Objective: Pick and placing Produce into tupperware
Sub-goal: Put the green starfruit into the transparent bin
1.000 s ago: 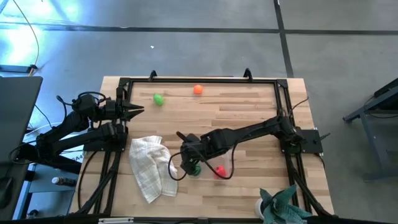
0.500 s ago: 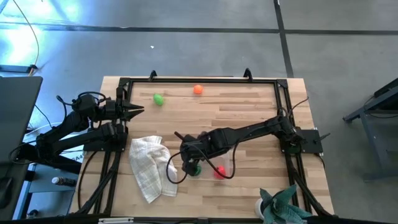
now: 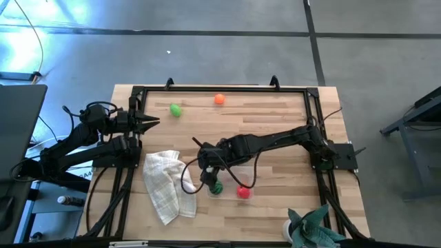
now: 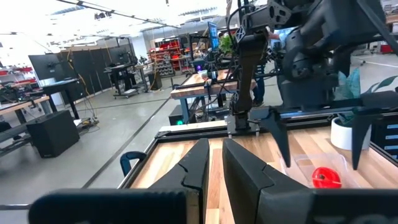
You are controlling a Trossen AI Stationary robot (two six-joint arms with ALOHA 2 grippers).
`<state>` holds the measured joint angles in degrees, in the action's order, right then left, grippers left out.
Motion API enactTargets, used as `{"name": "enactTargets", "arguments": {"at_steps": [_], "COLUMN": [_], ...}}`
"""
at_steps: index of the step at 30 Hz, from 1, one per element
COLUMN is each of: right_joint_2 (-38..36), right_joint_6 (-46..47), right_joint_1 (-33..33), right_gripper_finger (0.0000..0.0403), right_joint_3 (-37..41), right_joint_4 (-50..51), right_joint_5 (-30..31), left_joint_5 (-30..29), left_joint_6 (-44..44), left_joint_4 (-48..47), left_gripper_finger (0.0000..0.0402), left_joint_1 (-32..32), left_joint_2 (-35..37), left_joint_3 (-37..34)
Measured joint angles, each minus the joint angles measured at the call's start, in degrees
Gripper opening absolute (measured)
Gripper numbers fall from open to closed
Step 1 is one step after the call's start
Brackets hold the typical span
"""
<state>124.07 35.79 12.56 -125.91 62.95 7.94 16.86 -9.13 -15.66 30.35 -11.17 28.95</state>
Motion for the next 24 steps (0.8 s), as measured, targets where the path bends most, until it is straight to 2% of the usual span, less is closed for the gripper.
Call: {"name": "enactTargets", "arguments": {"at_steps": [8, 13, 18, 24], "right_joint_2": [0.00, 0.00, 0.02, 0.04], "right_joint_6": [3.66, 4.06, -1.62, -4.80], "right_joint_1": [-3.50, -4.83, -7.01, -10.99], "right_gripper_finger": [0.0389, 0.0358, 0.0318, 0.0307], "right_joint_3": [0.00, 0.00, 0.00, 0.95], "right_joint_4": [-1.52, -1.55, -1.76, 0.08], "right_joint_5": [-0.68, -0.80, -0.47, 0.60], "left_joint_5": [0.00, -0.01, 0.00, -0.01], "left_joint_6": [0.00, -0.01, -0.01, -0.01], "left_joint_4": [0.01, 0.02, 0.00, 0.01], "left_gripper_finger": [0.0037, 0.0037, 0.0037, 0.0037], "left_joint_1": [0.00, 0.01, 0.00, 0.00], "left_joint_2": [0.01, 0.00, 0.01, 0.00], "left_joint_3": [0.01, 0.00, 0.01, 0.00]}}
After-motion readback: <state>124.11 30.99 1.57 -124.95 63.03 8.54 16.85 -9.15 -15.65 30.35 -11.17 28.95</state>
